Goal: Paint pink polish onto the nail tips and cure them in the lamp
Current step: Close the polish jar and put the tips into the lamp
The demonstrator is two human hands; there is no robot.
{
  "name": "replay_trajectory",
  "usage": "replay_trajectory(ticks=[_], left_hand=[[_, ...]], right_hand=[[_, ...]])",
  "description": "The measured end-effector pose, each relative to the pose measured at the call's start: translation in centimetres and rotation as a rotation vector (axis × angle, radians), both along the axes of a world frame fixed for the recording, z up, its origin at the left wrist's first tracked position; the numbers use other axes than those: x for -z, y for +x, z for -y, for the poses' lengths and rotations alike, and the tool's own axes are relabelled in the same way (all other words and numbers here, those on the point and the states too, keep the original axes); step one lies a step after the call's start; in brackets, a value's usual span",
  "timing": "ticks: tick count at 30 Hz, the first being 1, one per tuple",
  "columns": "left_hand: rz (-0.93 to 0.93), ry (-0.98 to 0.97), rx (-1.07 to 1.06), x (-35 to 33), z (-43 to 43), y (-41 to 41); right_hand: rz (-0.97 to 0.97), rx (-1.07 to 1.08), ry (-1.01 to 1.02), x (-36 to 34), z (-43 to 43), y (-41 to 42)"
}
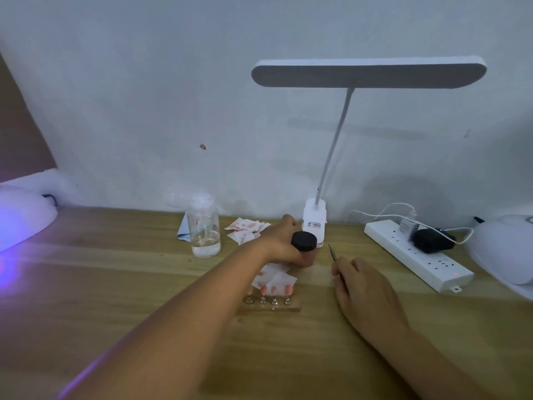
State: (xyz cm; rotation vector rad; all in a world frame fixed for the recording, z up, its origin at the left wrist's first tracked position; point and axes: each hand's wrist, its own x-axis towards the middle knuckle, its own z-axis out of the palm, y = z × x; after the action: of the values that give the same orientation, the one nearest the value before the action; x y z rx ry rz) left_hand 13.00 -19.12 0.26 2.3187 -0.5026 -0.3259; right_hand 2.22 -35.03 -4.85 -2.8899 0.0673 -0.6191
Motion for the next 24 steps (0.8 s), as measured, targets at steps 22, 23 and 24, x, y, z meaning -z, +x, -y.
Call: replay_trajectory(ticks=[22,23,24], left_hand=[[0.259,-0.841,-0.467,1.5,-10.6,-6.2],[0.256,-0.845,-0.446,1.4,-9.6,-6.3],[0.256,-0.84,-0.42,1.4,-8.7,-6.5]], right_hand=[[0.036,-0.146,0.089,-3.0,0.4,-10.3],[0.081,-0.083,0.141,-3.2,2.4,-12.3],[0.134,0.003,0.227,-3.3,4.4,-14.1]])
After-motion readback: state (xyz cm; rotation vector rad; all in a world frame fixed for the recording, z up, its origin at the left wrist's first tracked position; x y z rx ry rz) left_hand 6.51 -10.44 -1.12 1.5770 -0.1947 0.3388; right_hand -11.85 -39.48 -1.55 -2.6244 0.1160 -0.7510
